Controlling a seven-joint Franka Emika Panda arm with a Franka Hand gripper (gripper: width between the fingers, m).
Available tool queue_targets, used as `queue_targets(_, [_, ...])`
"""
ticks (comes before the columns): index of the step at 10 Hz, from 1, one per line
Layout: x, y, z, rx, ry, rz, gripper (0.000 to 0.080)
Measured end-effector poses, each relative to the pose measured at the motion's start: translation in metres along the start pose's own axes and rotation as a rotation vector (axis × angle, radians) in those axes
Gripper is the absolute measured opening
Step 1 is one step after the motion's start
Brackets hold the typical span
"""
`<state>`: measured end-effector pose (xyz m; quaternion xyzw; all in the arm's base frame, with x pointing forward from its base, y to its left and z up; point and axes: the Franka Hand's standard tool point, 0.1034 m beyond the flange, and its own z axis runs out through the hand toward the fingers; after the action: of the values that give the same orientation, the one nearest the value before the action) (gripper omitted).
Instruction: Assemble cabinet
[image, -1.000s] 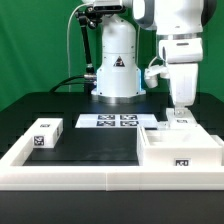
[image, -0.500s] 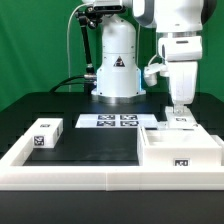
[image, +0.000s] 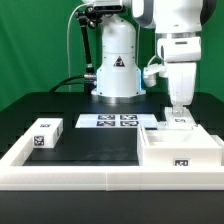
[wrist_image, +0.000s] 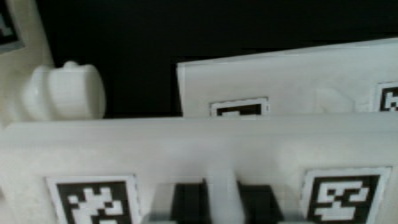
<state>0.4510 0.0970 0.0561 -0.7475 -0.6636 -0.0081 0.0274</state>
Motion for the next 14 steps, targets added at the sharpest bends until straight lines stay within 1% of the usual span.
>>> queue_targets(9, [0.0005, -0.0028, 0.0033, 0.004, 0.002, 0.018, 0.007])
queue_targets(11, [0.0033, -0.0023, 0.0009, -0.001, 0.003, 0.012, 0.007])
queue_targets(13, [0.002, -0.001, -0.0007, -0.002, 0.002, 0.015, 0.007])
queue_targets(14, [0.0019, 0.0003, -0.0026, -0.007, 0.002, 0.015, 0.007])
